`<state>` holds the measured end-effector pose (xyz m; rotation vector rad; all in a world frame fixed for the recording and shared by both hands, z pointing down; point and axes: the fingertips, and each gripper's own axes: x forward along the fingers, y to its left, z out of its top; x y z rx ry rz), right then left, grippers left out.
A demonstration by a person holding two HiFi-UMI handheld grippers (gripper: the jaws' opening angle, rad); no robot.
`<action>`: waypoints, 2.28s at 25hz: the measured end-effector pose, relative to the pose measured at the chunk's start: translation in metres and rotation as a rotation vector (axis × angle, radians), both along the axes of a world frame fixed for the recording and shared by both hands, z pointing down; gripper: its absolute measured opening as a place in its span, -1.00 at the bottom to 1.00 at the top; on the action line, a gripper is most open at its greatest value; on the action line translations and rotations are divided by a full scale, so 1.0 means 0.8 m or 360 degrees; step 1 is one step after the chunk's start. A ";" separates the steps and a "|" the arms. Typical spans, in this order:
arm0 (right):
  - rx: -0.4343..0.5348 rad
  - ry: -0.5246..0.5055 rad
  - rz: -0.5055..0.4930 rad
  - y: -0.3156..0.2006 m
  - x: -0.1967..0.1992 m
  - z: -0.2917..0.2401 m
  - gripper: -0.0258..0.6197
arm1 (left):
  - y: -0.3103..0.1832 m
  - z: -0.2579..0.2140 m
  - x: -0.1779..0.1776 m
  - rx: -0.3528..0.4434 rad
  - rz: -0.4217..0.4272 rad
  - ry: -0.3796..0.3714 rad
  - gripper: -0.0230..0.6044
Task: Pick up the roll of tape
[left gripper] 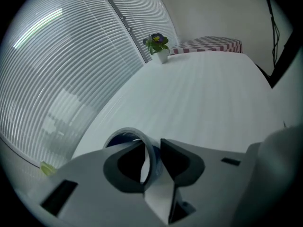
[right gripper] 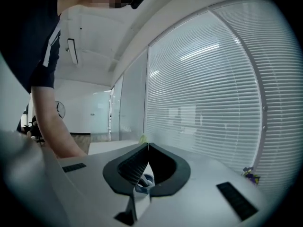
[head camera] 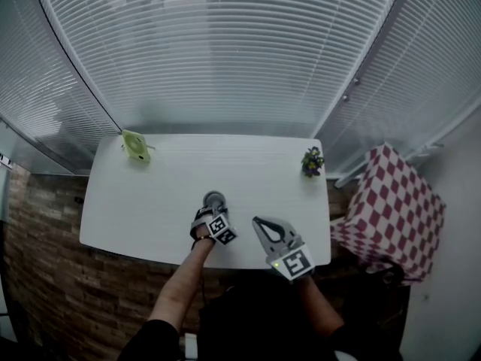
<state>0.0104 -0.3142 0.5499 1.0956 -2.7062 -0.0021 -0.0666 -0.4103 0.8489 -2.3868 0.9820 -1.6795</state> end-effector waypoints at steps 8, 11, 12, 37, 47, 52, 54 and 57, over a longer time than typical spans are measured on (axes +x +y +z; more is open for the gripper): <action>-0.0030 -0.0013 0.0048 -0.004 0.010 0.004 -0.90 | -0.012 -0.037 -0.004 0.0167 -0.0072 0.0156 -0.64; -0.0043 -0.0054 0.0067 -0.006 0.011 0.001 -0.90 | -0.012 -0.066 -0.001 0.0247 -0.0113 0.0287 -0.64; -0.0046 -0.0064 0.0074 -0.007 0.012 0.000 -0.90 | -0.011 -0.076 -0.001 0.0275 -0.0131 0.0337 -0.64; -0.0054 -0.0030 0.0220 -0.019 0.036 0.026 -0.90 | 0.060 -0.299 -0.067 0.0686 -0.0406 0.1164 -0.65; -0.0043 -0.0053 0.0179 -0.025 0.018 0.022 -0.90 | 0.085 -0.330 -0.107 0.0744 -0.0555 0.1341 -0.66; -0.0053 -0.0028 0.0096 -0.019 0.002 0.019 -0.90 | 0.102 -0.337 -0.119 0.0747 -0.0592 0.1362 -0.66; -0.0034 -0.0072 0.0048 -0.018 -0.009 0.012 -0.90 | 0.103 -0.338 -0.124 0.0767 -0.0576 0.1375 -0.66; -0.0048 -0.0087 0.0030 -0.019 -0.017 0.012 -0.90 | 0.107 -0.338 -0.125 0.0754 -0.0584 0.1393 -0.66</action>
